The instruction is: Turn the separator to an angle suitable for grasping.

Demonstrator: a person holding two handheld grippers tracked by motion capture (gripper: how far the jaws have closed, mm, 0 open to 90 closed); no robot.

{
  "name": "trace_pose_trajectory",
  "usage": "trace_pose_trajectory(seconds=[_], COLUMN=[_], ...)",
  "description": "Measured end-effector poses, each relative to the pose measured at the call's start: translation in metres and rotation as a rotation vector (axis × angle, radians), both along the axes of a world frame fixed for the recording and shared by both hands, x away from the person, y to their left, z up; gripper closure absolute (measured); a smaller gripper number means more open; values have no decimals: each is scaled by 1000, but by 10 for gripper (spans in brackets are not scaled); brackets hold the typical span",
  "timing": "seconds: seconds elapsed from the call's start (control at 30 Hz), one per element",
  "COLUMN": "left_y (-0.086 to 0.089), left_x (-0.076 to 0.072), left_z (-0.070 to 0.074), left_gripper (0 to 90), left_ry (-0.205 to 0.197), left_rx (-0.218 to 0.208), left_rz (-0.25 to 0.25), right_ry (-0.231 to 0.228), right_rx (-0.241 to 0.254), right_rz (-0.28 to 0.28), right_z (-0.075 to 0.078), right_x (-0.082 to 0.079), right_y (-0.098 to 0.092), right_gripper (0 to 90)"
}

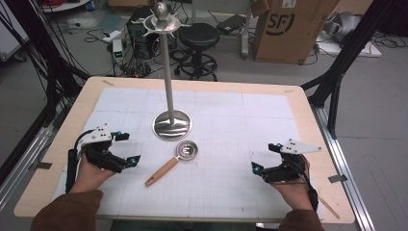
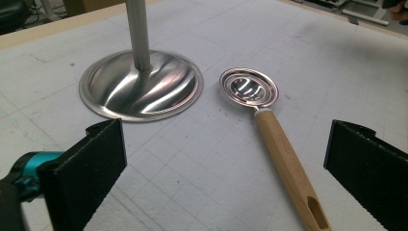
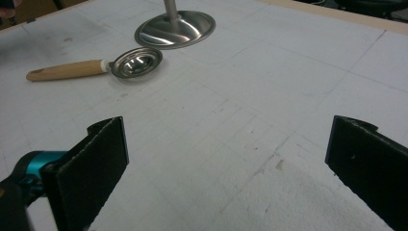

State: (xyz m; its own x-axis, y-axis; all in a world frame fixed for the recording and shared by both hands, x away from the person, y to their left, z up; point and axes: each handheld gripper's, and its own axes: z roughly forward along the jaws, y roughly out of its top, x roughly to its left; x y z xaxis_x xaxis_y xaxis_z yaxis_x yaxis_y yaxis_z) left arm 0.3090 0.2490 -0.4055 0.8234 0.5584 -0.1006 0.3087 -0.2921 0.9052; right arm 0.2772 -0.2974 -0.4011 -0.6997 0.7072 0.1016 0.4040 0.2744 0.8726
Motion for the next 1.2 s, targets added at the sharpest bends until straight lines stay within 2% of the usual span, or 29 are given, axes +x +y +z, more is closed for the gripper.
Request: trace_pose_trajectory(seconds=[0.2,0.23,0.43,0.5,0.57,0.6,0.63,0.8,0.83,0.97,1.0,1.1,1.13,1.2], left_y=[-8,-12,-25,-31,-38,-40,-46,-56,-58,-66,-70,-73,-75,-77], left_x=[3,2,1,4,6,7,7,6,5,4,3,3,3,2], left_z=[-4,-4,-3,-4,-6,-8,-10,-14,-15,-18,-19,-22,-23,-25], left_gripper=[16,16,17,17,17,17,17,30,76,119,138,222,222,290], left_ry=[16,18,16,15,35,42,52,71,74,84,90,103,105,113], left_rx=[16,29,33,50,60,72,103,142,147,162,180,193,206,227], left_rz=[0,-5,-25,-20,-20,-23,-35,-55,-62,-88,-97,-112,-120,-132], right_ry=[12,9,12,16,27,30,34,34,33,32,31,36,36,39], right_rx=[-10,-15,-15,-17,-24,-30,-33,-30,-25,-26,-28,-33,-33,-33], right_rz=[8,7,8,3,2,1,2,-2,-5,-3,-2,-3,-3,-1], right_z=[-4,-4,-2,-3,-5,-6,-7,-7,-7,-7,-7,-7,-7,-8], right_x=[2,2,-1,0,1,2,2,2,2,1,2,1,1,1], right_y=[1,1,4,4,5,6,6,3,2,2,2,3,3,4], right_gripper=[1,1,2,2,2,2,2,2,2,2,2,2,2,3])
